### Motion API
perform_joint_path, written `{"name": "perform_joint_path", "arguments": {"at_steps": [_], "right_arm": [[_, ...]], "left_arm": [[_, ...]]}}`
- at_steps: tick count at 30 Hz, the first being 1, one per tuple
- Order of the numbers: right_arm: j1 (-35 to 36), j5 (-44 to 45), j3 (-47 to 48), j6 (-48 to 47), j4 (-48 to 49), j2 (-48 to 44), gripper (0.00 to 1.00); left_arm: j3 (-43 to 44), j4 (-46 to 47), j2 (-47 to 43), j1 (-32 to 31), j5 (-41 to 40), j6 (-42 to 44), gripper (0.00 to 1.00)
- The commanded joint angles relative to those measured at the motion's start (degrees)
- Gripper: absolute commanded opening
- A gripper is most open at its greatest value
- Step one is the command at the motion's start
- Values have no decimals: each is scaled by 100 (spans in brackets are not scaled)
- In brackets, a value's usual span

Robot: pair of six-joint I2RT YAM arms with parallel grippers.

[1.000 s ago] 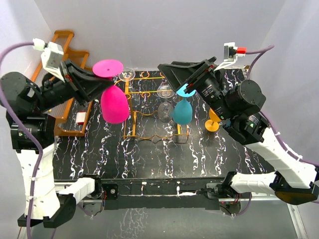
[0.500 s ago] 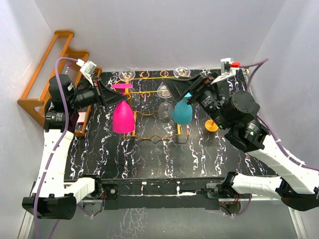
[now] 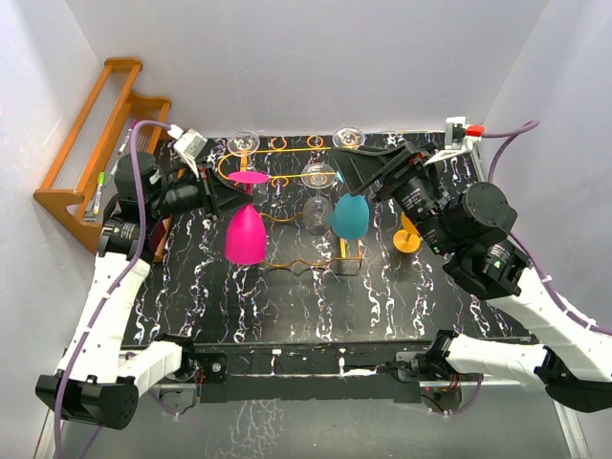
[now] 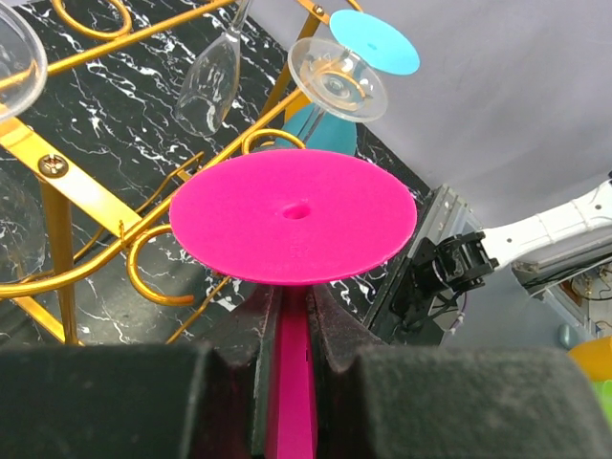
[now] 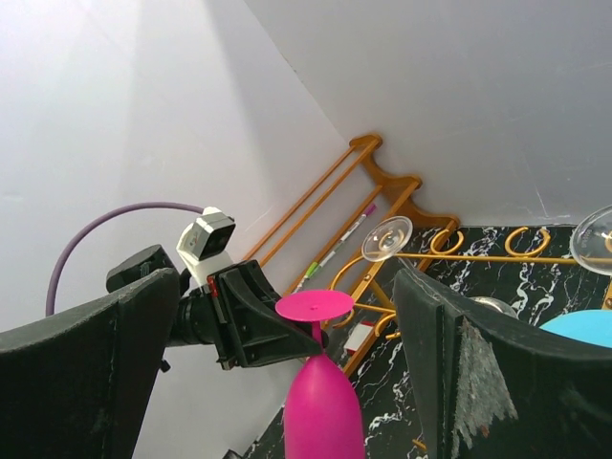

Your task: Place the wine glass upside down on the wine glass rack

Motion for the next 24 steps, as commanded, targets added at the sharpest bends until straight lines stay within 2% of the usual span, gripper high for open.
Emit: {"name": "perform_joint_path", "arguments": {"at_steps": [1, 11, 24], "right_arm": [[14, 47, -37, -131, 178, -24, 98], [14, 80, -149, -149, 178, -94, 98], [14, 36, -164, -141, 178, -94, 98]], "left_arm": [[-100, 131, -163, -241, -463, 267, 0], [-582, 544, -654, -262, -1285, 558, 0], [-1153, 947, -886, -264, -1413, 485, 0]]}}
